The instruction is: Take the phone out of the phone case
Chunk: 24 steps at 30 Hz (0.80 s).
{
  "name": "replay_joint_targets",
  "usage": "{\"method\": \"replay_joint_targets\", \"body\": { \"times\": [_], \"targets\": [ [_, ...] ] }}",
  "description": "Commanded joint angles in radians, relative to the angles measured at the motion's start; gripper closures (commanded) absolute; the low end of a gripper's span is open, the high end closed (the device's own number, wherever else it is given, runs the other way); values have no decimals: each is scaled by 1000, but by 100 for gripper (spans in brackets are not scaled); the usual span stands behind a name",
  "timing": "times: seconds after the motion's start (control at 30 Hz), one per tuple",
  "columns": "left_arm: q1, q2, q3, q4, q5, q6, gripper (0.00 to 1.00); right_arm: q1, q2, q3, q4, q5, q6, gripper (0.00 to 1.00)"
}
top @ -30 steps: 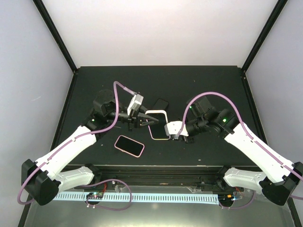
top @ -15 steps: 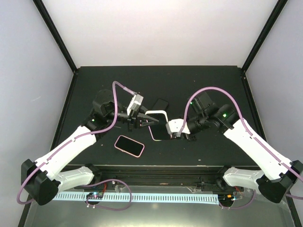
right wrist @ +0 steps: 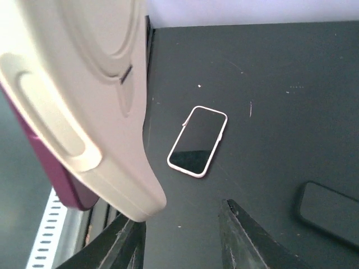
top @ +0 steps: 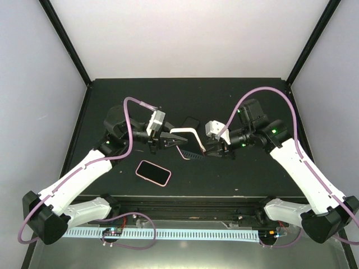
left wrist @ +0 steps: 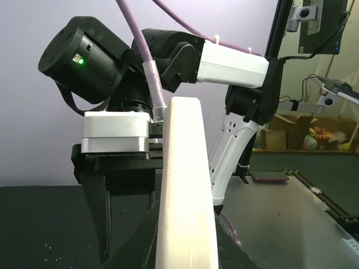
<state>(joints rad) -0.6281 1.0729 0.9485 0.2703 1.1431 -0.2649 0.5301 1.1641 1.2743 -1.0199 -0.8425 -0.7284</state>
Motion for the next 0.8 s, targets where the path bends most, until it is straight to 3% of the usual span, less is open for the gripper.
{"method": "replay_joint_targets", "body": {
  "times": [0.0,0.13,0.27,0.53,0.77],
  "targets": [
    [-74,-18,16,-85,245,-66,98,-39,11,20,365,-29,175,63],
    [-74,-17,36,-194,146,23,98,-39,-6,5,425,-140,269,59],
    [-73,3,38,-192,105,11,98,-39,-25,-16,484,-183,358,56],
    [-72,19,46,-249,1,40,98,-37,-45,-17,454,-202,380,55],
    [-57,46,38,-217,-100,5,98,4,-86,-81,439,-218,413,82]
  ]
}}
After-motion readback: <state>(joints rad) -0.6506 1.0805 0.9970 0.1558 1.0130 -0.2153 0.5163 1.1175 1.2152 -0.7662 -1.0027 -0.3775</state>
